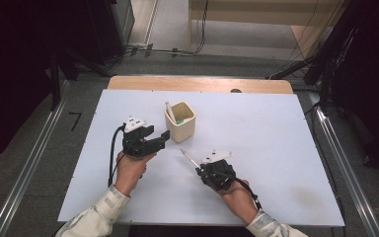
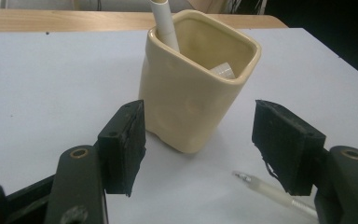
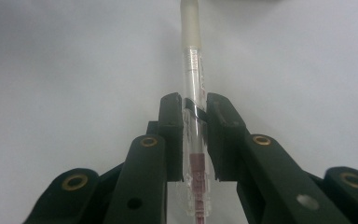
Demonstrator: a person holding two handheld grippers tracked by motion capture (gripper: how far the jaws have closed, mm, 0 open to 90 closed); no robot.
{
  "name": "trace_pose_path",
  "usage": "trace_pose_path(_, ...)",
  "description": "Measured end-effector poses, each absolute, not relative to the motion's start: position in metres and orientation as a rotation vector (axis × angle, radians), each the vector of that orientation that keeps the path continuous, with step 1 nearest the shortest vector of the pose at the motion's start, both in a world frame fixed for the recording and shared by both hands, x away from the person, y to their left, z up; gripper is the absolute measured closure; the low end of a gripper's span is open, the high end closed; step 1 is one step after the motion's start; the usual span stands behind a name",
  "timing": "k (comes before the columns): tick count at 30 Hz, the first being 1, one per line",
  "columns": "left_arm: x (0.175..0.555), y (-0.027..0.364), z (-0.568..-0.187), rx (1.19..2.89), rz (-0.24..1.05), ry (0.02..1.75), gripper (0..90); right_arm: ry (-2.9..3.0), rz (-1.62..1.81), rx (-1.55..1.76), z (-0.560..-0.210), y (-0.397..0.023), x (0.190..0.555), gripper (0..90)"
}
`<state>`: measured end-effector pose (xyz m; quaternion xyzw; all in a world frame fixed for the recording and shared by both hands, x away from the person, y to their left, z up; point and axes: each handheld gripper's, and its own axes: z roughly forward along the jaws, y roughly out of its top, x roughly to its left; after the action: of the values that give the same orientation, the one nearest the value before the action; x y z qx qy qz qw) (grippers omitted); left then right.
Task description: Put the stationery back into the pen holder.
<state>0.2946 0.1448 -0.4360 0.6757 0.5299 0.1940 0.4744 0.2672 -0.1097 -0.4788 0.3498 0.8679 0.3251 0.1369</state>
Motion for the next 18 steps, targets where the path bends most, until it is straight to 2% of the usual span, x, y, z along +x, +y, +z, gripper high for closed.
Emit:
trace_pose_path(8, 0.29, 0.136, -0.435, 1.676, 0.433, 1.272, 35.7, 2.441, 1.012, 1.015, -0.466, -0.117, 0.268, 75.1)
trace_pose_path(18, 0.288, 0.121, -0.44, 1.706, 0.316, 1.246, 36.0, 2.37, 1.096, 0.988, -0.453, -0.117, 0.262, 75.1)
